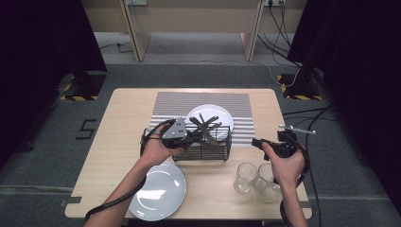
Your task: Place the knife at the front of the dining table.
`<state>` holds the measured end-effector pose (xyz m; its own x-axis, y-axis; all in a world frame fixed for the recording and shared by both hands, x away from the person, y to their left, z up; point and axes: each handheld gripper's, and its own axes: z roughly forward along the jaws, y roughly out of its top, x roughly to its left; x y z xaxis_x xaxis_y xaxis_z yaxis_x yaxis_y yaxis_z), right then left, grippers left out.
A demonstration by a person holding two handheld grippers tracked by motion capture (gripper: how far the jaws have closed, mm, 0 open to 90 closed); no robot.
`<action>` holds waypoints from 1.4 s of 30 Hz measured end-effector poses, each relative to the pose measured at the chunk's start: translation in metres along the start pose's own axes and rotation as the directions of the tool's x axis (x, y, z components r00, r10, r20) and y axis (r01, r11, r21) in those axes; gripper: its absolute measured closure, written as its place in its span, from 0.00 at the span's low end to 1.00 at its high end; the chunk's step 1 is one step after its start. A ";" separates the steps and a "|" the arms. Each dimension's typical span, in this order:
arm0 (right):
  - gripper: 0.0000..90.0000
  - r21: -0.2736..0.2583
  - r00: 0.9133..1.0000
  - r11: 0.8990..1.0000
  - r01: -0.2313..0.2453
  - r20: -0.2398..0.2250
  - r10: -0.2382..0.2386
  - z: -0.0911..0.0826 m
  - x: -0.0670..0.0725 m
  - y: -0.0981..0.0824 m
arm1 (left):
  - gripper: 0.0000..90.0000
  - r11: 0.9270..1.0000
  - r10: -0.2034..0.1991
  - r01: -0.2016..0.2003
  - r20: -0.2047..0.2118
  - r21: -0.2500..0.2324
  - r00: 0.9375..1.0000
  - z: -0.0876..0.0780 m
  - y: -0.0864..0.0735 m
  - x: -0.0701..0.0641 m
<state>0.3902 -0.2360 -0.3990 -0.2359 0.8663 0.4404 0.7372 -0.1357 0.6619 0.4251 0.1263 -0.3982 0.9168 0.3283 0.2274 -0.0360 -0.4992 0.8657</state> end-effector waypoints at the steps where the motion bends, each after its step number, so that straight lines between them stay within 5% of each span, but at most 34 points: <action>1: 0.63 0.000 1.000 1.000 0.000 0.000 0.000 0.000 0.000 0.000 | 0.92 1.000 0.000 0.000 0.000 -0.003 1.000 0.000 0.000 0.000; 42: 0.63 0.003 1.000 1.000 -0.002 0.002 0.002 0.002 -0.001 -0.001 | 0.92 0.997 0.035 -0.037 -0.020 -0.066 0.999 -0.009 0.006 0.000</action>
<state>0.3908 -0.2362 -0.4013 -0.2335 0.8668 0.4406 0.7394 -0.1359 0.6594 0.4217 0.1305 -0.3886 0.9069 0.3262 0.2667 -0.0959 -0.4565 0.8845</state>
